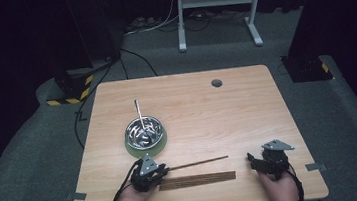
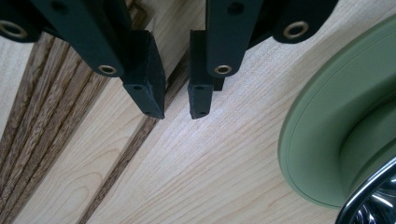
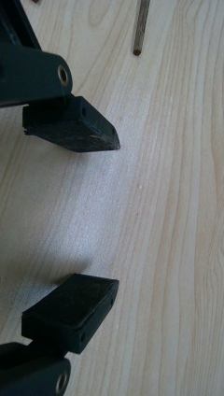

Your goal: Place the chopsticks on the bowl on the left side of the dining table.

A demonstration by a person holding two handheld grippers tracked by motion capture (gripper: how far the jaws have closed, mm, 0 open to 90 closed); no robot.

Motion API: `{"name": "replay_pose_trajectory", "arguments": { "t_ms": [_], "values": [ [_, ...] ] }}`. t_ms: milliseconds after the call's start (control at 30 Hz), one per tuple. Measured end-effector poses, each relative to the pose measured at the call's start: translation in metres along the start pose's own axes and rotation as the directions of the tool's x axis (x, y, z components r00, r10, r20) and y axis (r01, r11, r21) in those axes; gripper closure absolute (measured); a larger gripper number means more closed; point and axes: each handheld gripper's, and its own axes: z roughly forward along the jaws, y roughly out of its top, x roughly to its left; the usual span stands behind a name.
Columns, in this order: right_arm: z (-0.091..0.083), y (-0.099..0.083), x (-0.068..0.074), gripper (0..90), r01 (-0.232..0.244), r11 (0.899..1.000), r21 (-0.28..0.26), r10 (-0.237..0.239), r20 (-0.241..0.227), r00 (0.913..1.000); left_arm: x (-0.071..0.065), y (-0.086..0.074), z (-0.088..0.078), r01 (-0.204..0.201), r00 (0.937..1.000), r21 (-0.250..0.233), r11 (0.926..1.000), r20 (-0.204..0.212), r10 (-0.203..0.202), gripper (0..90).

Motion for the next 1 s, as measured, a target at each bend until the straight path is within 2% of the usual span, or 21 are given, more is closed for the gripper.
{"name": "replay_pose_trajectory", "arguments": {
  "t_ms": [333,400,467,533,667,767,800,933,1000],
  "values": [
    [0.0001,0.0001,0.0006,27.8,-0.003,1.0,0.0,0.003,0.004,1.0,0.0009,-0.0005,-0.0005,0.011,0.9999,0.0,0.9999,-0.012,-0.011,81.6],
    [0.0013,-0.0003,0.001,27.9,-0.002,1.0,-0.016,0.002,0.013,0.9999,0.001,-0.0006,-0.0007,0.011,0.9999,0.0,0.9999,-0.012,-0.011,82.4],
    [0.0,0.0,0.0004,28.0,0.002,1.0,-0.001,-0.002,0.004,1.0,0.0012,-0.0008,-0.001,0.016,0.9998,0.001,0.9999,-0.01,-0.016,83.1],
    [0.0014,-0.0004,0.0012,28.0,-0.005,1.0,-0.017,0.006,0.013,0.9999,0.0016,-0.0008,-0.0012,0.013,0.9999,0.002,0.9999,-0.008,-0.013,83.1],
    [0.0002,0.0001,0.0,28.1,-0.003,1.0,0.0,0.003,0.001,1.0,0.002,-0.001,-0.0012,0.022,0.9997,0.0,0.9998,-0.011,-0.022,83.1],
    [0.0002,0.0001,0.0,28.3,-0.004,1.0,0.0,0.004,0.0,1.0,0.0035,-0.0003,-0.0003,0.052,0.9986,-0.002,0.9986,-0.007,-0.052,78.5],
    [0.0001,0.0001,0.0001,28.5,-0.001,1.0,-0.001,0.001,-0.001,1.0,0.0045,0.0003,0.0006,0.052,0.9986,-0.003,0.9986,-0.004,-0.052,74.2],
    [0.0014,-0.0001,0.0,28.5,0.0,1.0,-0.012,0.0,0.007,1.0,0.0041,0.0006,0.001,0.057,0.9982,-0.004,0.9984,-0.02,-0.057,73.4],
    [0.0006,0.0006,0.0002,28.6,-0.004,1.0,0.0,0.004,-0.001,1.0,0.0035,0.0009,0.0018,0.057,0.9981,-0.008,0.9984,-0.023,-0.057,73.0]
  ]
}}
